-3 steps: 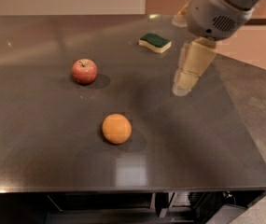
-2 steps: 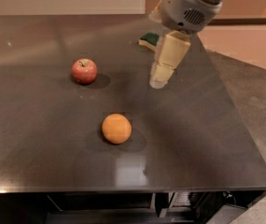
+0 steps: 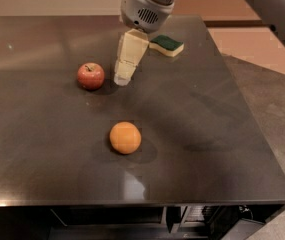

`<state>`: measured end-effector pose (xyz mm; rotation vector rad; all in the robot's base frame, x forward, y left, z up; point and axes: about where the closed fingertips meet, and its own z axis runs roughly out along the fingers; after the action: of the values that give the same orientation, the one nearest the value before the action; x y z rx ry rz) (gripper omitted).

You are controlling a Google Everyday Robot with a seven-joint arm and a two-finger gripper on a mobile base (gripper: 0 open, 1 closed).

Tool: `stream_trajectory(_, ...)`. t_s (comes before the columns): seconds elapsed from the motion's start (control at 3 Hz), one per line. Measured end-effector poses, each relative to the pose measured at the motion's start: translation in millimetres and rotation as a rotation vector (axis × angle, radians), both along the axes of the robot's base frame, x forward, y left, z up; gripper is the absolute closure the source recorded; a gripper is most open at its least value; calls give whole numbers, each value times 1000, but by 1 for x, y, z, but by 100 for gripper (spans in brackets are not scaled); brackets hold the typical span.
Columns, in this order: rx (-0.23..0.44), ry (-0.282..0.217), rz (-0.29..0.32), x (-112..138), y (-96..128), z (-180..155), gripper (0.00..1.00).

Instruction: Pick apple

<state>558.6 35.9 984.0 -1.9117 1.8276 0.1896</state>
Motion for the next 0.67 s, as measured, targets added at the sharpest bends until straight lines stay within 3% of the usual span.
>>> stream_trajectory(0.33,-16,8,-4,13,46,-16,0)
stream_trajectory(0.67,-52,8,-45,30,77,-37,0)
